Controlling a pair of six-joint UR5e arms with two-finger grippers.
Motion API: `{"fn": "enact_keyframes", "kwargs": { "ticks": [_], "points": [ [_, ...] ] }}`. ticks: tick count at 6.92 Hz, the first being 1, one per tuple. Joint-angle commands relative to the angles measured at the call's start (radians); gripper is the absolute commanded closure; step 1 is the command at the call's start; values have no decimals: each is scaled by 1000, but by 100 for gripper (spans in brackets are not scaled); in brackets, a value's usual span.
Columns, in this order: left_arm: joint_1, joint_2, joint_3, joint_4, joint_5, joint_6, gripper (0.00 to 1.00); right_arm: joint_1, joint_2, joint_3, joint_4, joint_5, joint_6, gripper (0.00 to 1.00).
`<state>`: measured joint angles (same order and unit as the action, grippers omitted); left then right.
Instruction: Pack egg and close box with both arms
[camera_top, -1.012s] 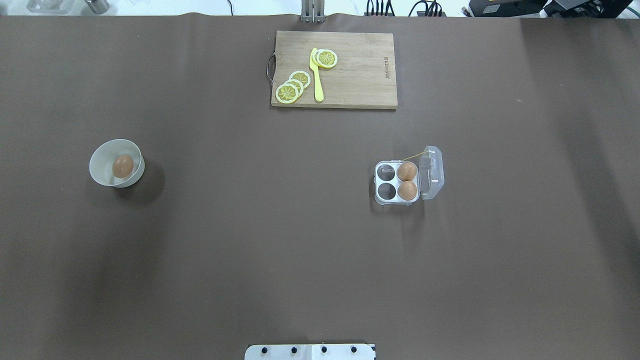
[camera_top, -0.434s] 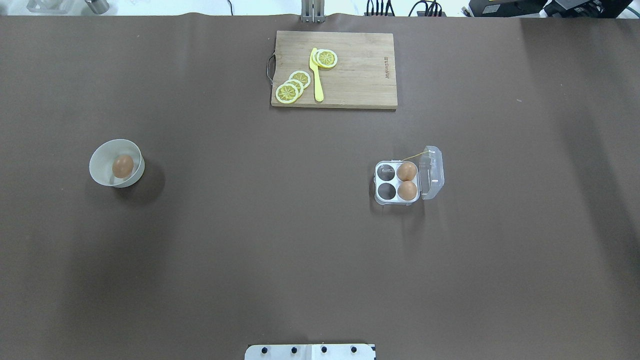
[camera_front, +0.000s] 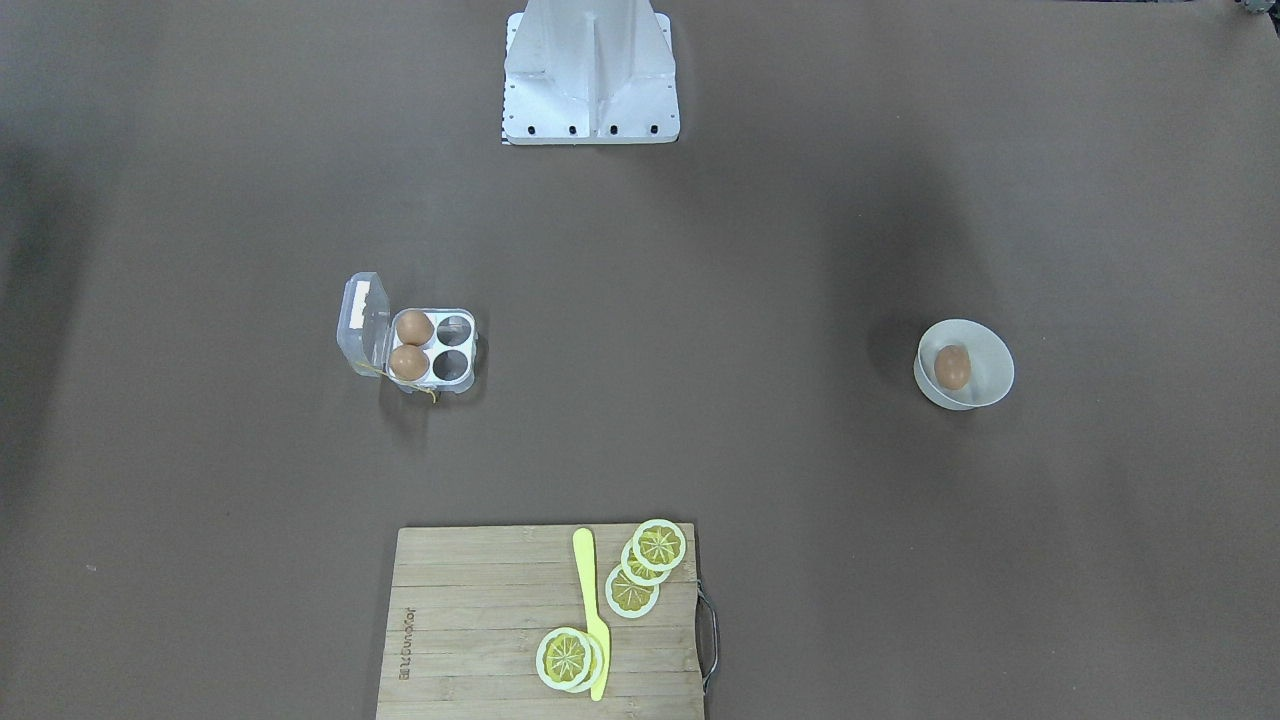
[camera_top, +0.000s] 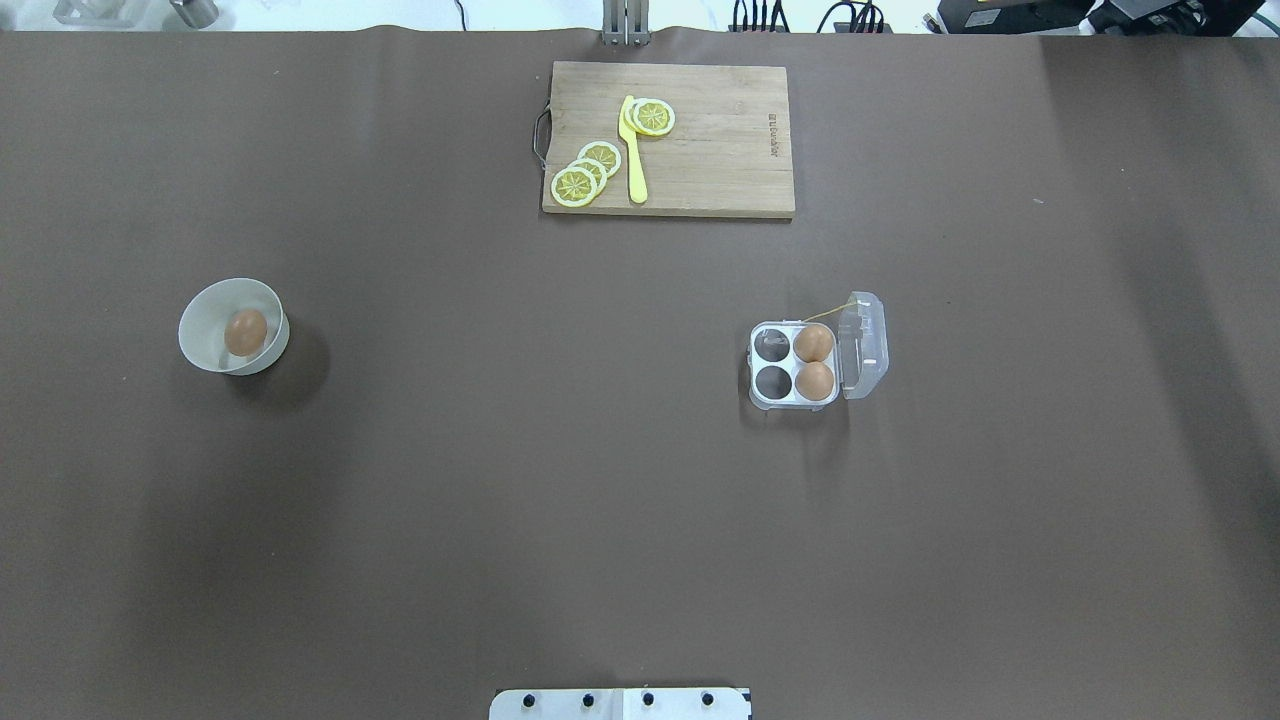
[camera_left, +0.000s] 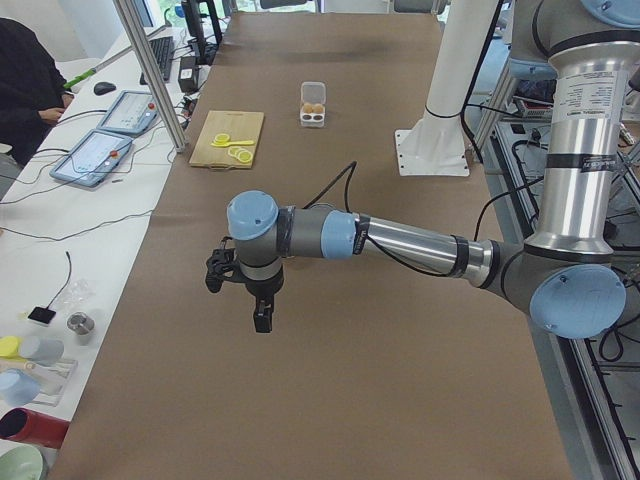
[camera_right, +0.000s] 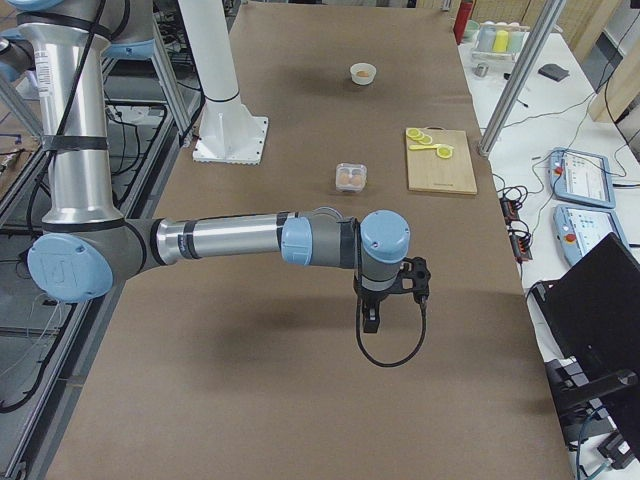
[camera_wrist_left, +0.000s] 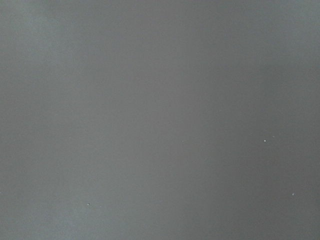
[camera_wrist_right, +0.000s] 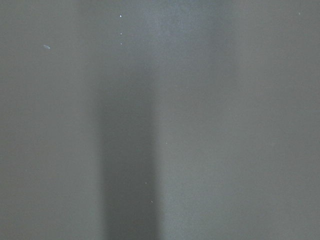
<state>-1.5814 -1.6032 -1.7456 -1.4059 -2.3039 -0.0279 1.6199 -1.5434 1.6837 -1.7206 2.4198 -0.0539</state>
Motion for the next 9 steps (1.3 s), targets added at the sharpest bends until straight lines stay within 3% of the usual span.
{"fn": "enact_keyframes", "kwargs": {
  "ticks": [1,3,7,8,9],
  "points": [
    [1,-9,8,-2,1,3,1,0,2,-1,-1,4,0,0],
    [-2,58,-63,-83,-2,20,1,0,-1,10,-1,4,3,0],
    [23,51,-74,-145,-12,8,1,0,-1,10,7,1,0,0],
    [79,40,-104,-157,-11,-106,1,0,-3,11,7,1,0,0],
    [192,16,-118,-239,-2,-359,1,0,-3,11,9,2,0,0]
  ]
}}
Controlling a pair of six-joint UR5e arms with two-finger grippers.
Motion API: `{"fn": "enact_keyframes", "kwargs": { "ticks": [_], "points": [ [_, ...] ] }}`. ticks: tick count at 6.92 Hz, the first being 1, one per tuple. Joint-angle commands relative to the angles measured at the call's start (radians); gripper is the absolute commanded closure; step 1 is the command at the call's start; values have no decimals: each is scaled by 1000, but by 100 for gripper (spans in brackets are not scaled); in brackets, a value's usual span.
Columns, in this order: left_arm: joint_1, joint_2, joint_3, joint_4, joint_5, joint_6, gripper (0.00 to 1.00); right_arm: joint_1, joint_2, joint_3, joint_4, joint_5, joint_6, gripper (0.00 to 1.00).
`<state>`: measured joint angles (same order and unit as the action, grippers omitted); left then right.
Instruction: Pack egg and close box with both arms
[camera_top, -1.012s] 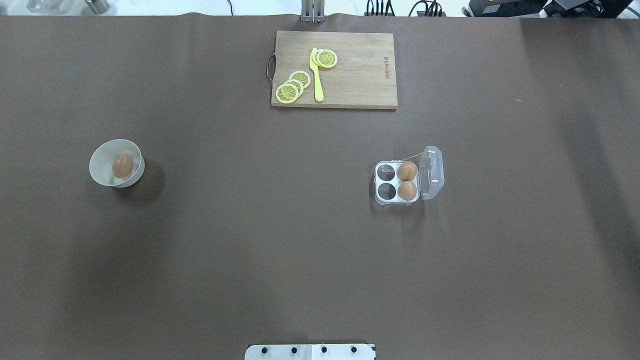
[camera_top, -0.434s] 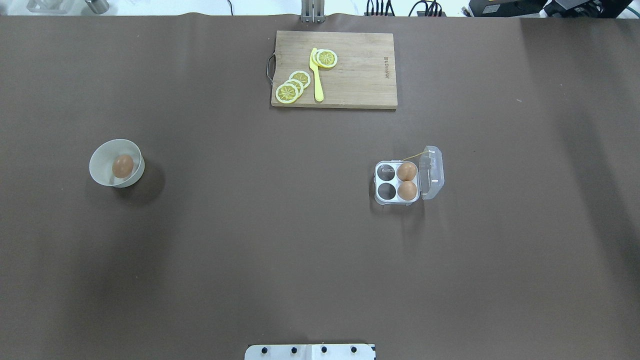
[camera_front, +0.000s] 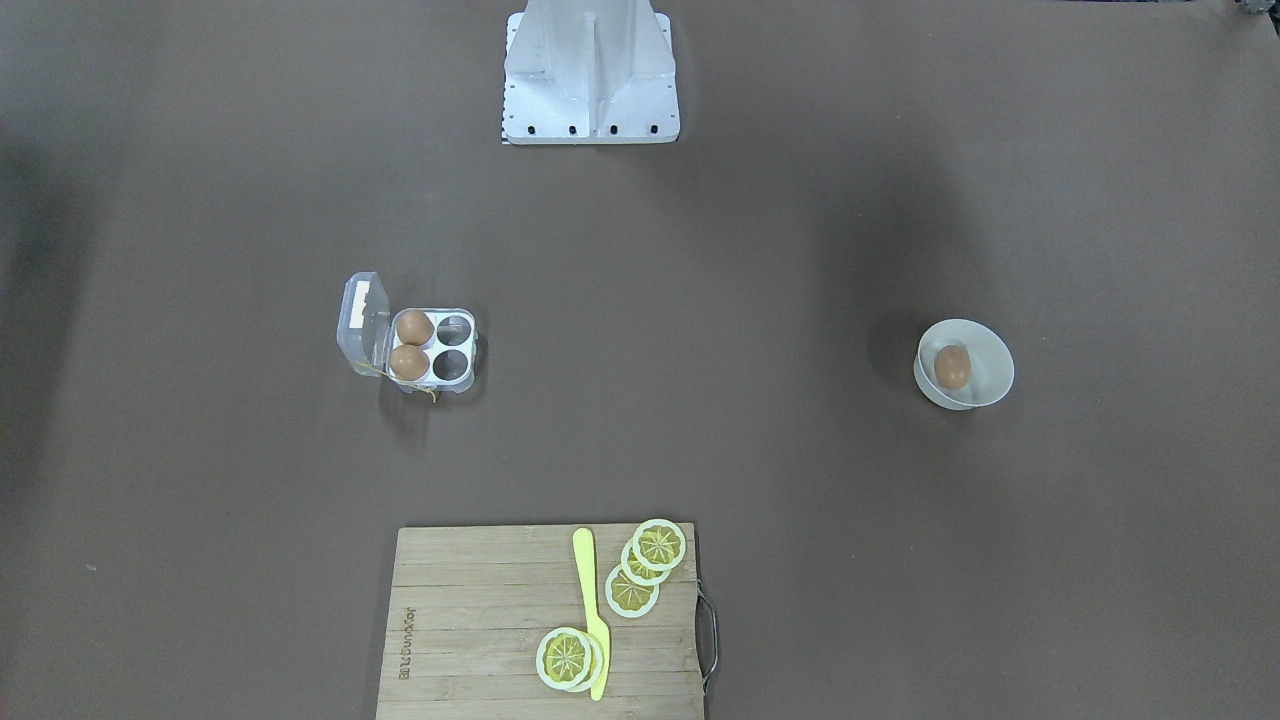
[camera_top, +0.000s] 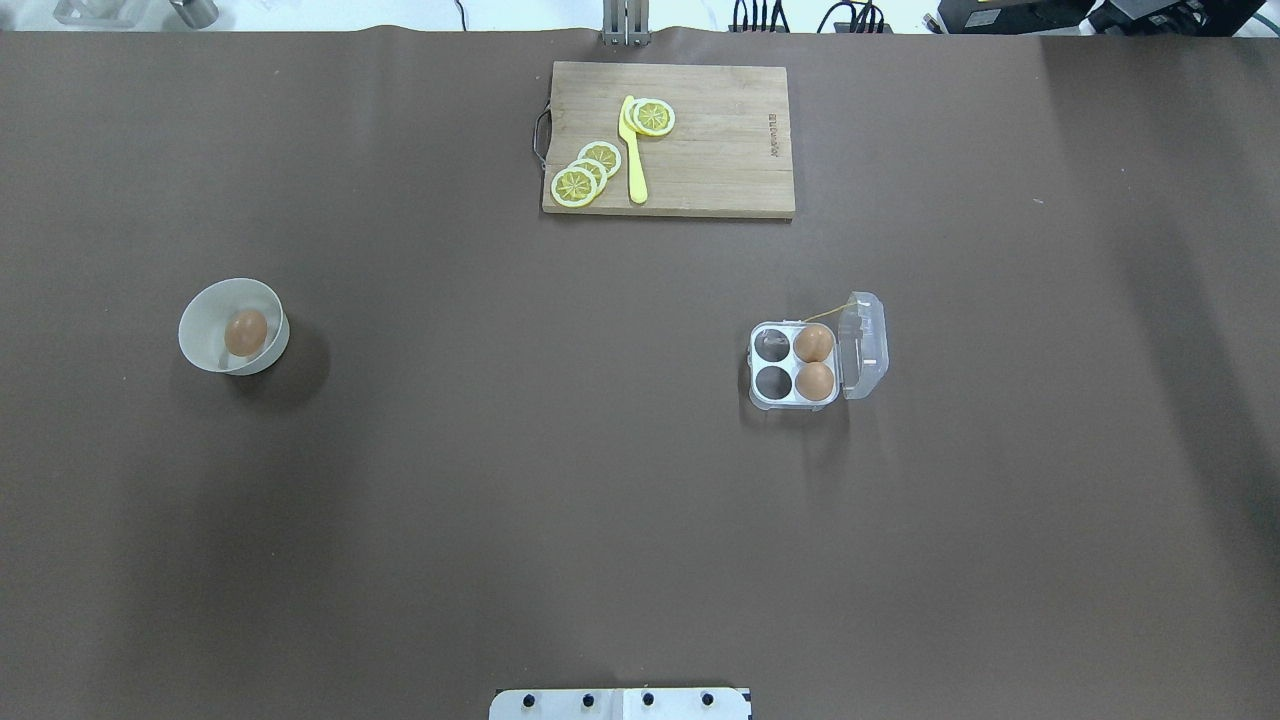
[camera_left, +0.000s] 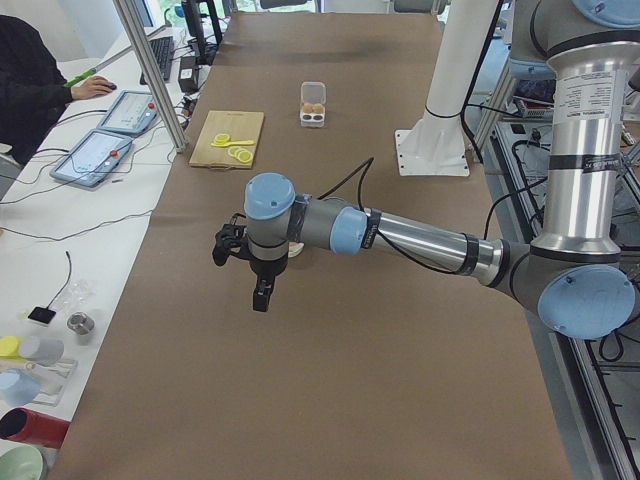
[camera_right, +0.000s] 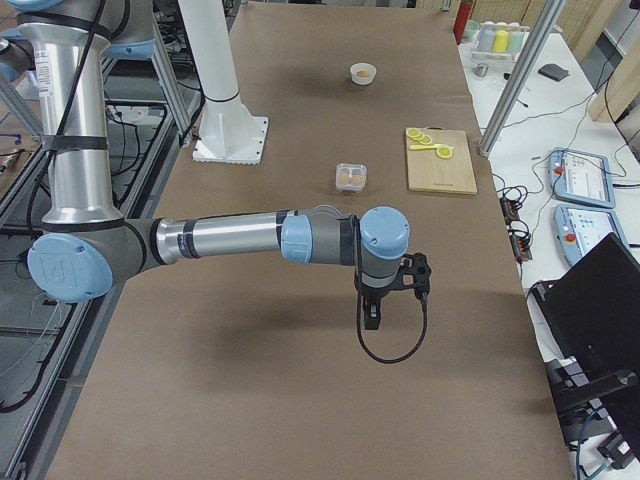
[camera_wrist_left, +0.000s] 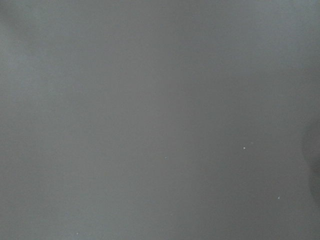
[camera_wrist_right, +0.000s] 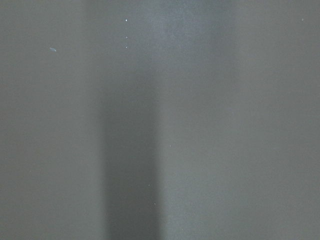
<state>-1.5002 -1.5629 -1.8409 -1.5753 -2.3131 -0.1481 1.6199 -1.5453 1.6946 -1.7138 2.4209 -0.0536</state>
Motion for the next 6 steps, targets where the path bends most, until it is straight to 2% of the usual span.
{"fn": "enact_keyframes", "kwargs": {
  "ticks": [1,2,6],
  "points": [
    [227,-37,-23,-157,14,-465,1,0,-1,0,3,4,0,0],
    [298,-42,-23,-231,55,-576,1,0,-1,-1,5,4,0,0],
    [429,-115,-5,-233,142,-692,2,0,7,2,5,6,1,0]
  ]
}}
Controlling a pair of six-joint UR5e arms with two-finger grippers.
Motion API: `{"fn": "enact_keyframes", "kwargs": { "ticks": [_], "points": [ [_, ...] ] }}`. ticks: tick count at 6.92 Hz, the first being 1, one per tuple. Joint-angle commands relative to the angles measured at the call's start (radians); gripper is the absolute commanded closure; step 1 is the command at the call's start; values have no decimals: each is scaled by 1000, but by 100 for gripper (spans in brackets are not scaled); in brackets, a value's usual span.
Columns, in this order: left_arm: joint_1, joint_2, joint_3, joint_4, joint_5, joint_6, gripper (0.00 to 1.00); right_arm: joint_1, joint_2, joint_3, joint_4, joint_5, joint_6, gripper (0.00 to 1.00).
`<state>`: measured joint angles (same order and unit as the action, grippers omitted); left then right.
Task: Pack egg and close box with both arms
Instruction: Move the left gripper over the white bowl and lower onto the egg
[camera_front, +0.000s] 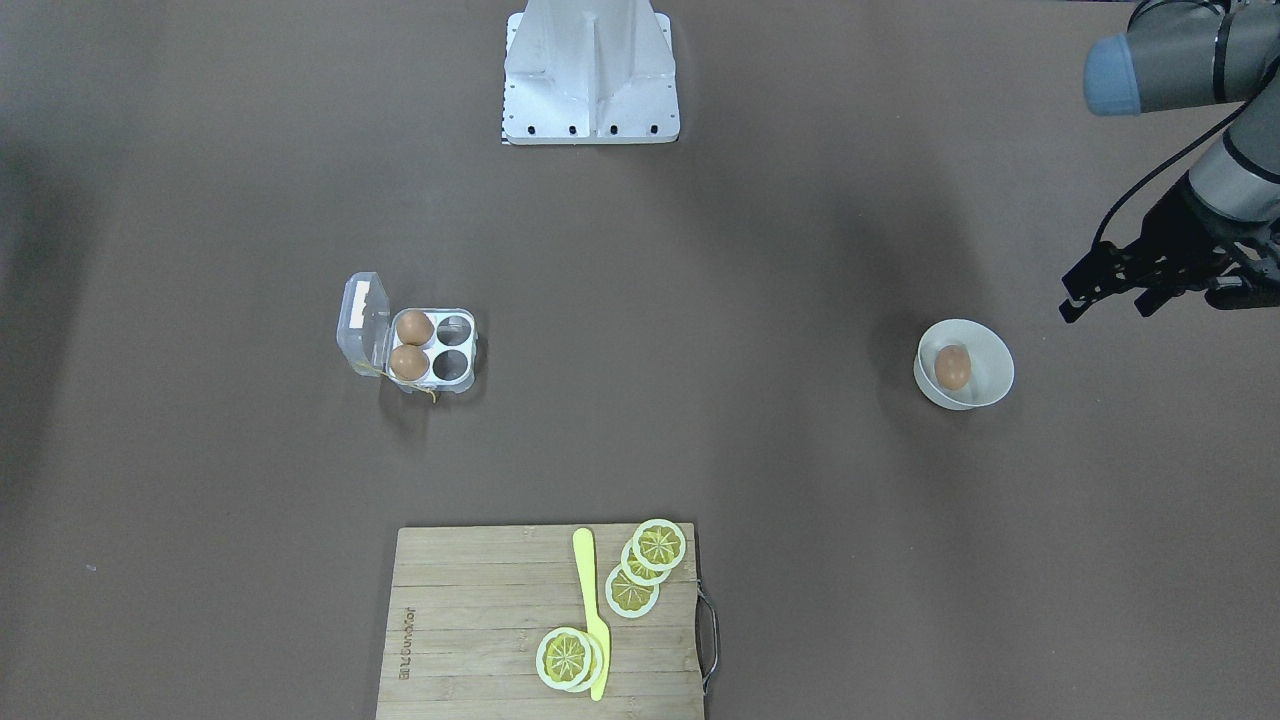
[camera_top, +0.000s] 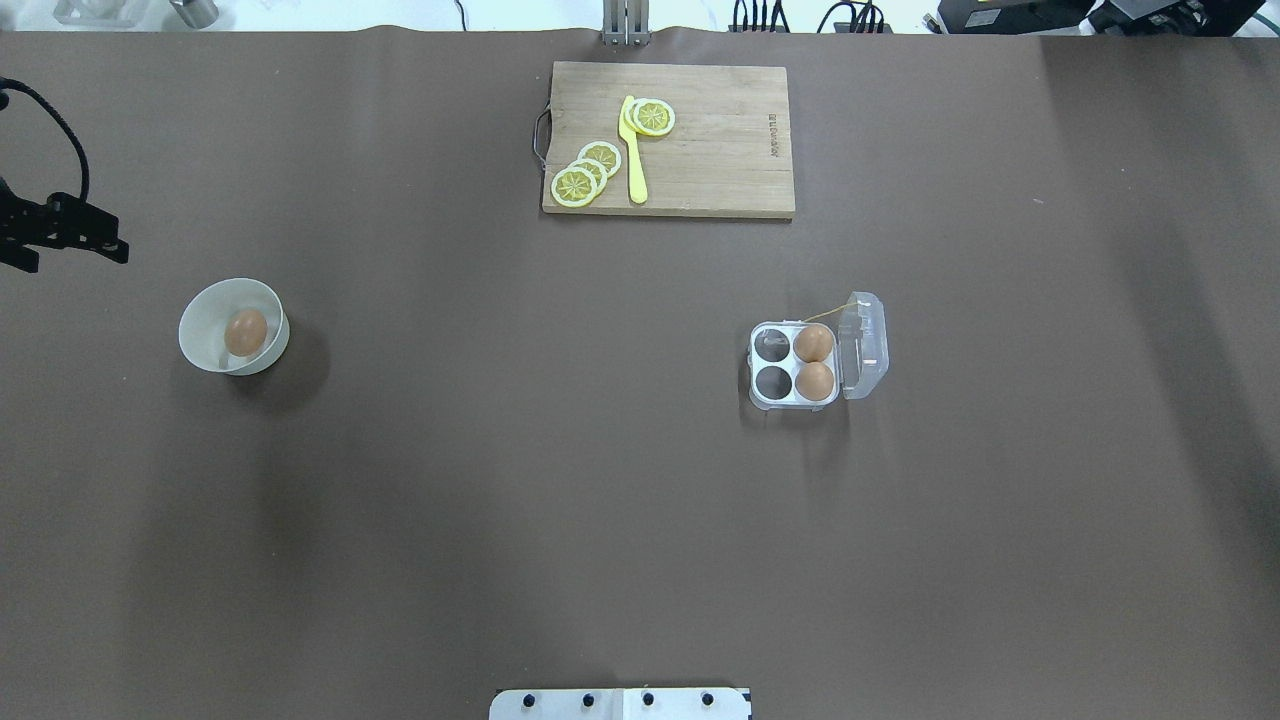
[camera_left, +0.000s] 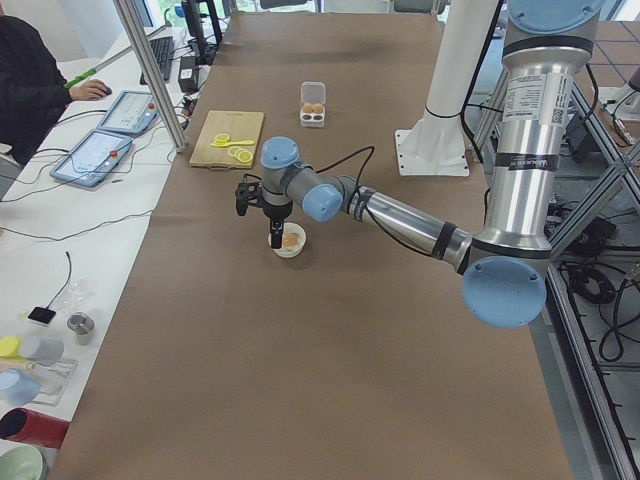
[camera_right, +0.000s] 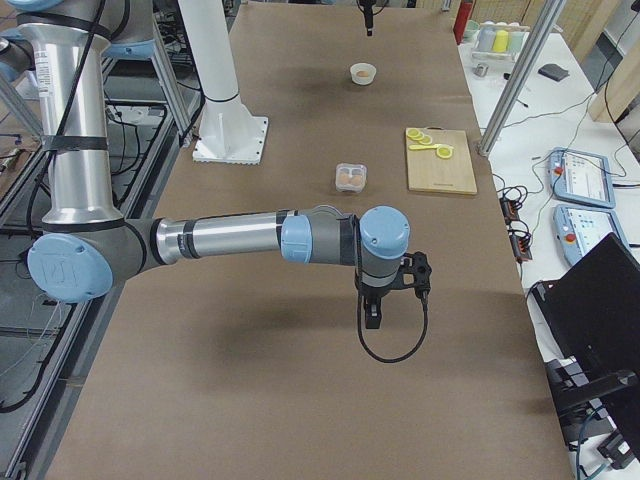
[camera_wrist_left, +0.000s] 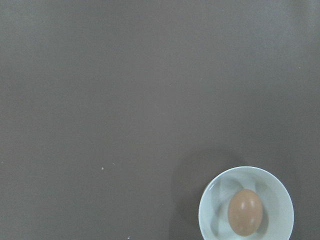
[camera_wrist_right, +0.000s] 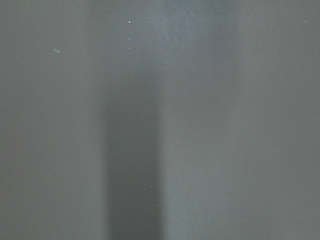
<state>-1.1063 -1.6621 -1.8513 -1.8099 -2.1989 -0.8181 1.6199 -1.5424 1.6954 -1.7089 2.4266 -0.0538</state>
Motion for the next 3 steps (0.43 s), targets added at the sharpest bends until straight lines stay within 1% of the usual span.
{"fn": "enact_keyframes", "kwargs": {
  "ticks": [1,2,3],
  "points": [
    [81,-46,33,1,75,-70,2,-2,5,-2,0,0,2,0],
    [104,-82,73,0,79,-88,2,-3,8,-3,0,-1,2,0],
    [121,-91,92,-3,79,-104,2,-5,8,-3,0,-1,2,0]
  ]
}}
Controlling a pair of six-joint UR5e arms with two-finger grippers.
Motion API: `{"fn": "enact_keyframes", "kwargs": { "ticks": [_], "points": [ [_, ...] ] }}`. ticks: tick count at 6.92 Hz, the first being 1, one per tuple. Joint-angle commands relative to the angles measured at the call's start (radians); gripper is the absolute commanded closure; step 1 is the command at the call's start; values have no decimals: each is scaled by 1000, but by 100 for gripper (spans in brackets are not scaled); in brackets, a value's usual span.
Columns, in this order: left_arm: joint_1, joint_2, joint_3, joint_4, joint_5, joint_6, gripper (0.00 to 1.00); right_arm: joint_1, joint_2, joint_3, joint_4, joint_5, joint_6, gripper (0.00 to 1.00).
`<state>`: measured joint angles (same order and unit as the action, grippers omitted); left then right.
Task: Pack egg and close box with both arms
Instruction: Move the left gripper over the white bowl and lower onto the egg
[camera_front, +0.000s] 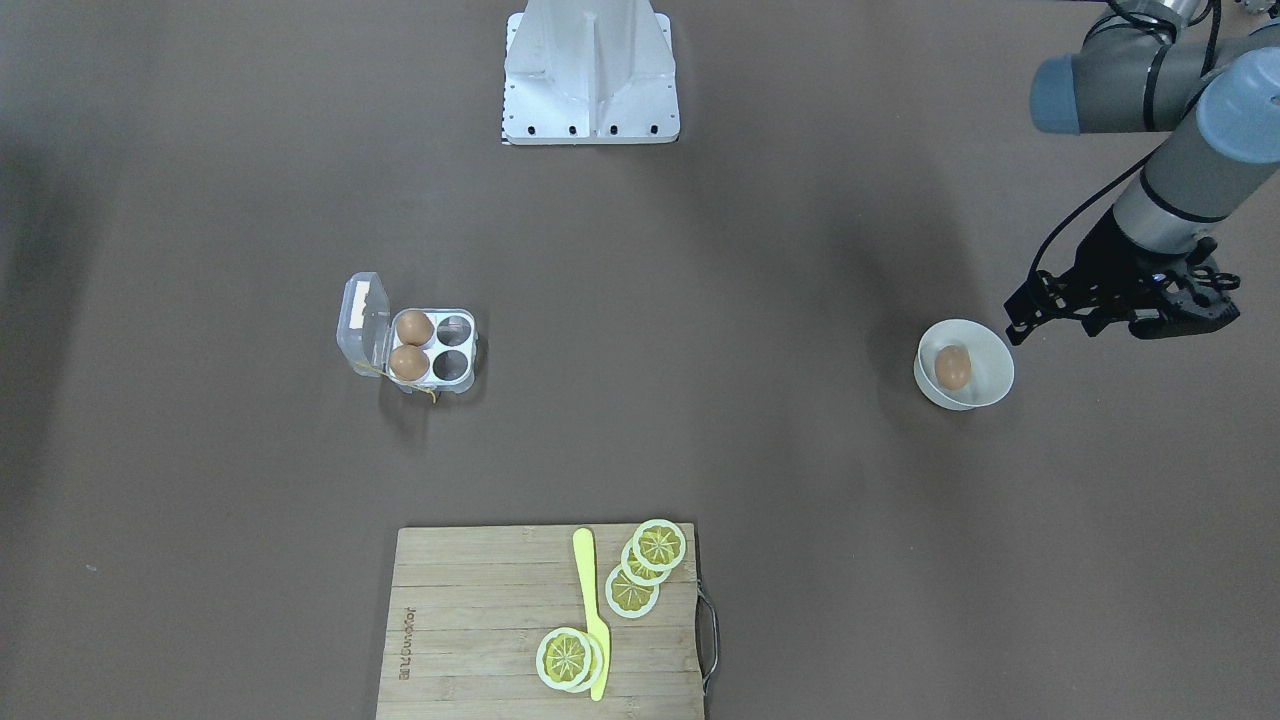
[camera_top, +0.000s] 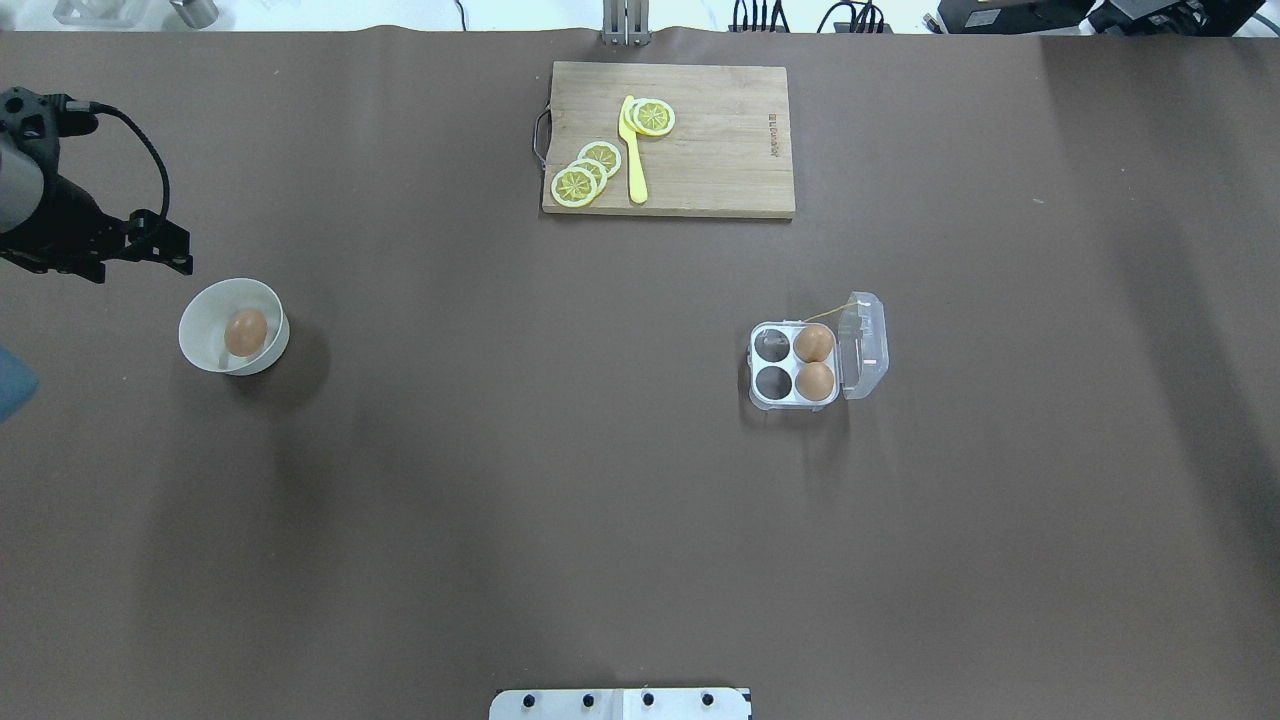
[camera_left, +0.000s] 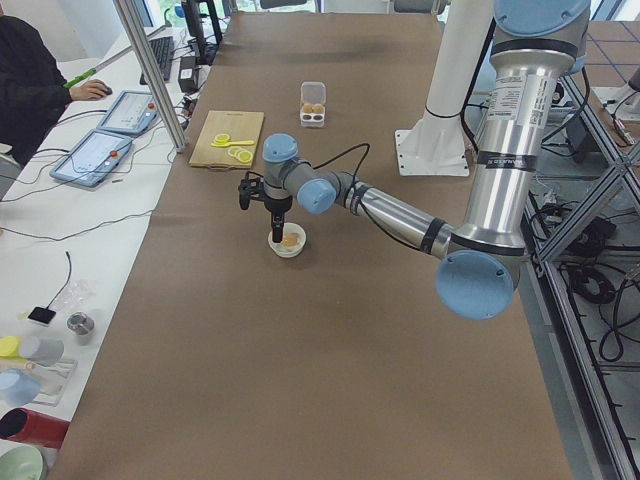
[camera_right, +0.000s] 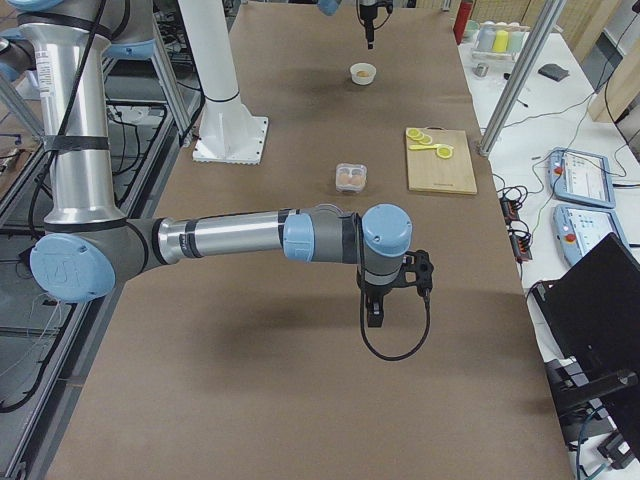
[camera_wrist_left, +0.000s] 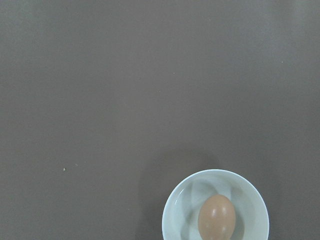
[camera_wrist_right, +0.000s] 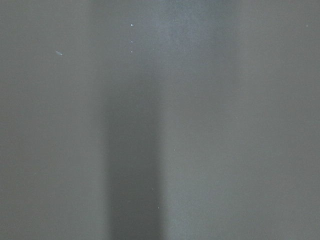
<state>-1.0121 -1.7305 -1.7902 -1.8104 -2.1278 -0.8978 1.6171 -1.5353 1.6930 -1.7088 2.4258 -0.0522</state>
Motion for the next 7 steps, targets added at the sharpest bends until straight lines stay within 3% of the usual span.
{"fn": "enact_keyframes", "kwargs": {
  "ticks": [1,7],
  "points": [
    [30,-21,31,-4,9,-24,2,-3,0,1,-2,7,2,0],
    [128,-41,72,-12,51,-26,12,-5,0,1,0,29,3,0]
  ]
}}
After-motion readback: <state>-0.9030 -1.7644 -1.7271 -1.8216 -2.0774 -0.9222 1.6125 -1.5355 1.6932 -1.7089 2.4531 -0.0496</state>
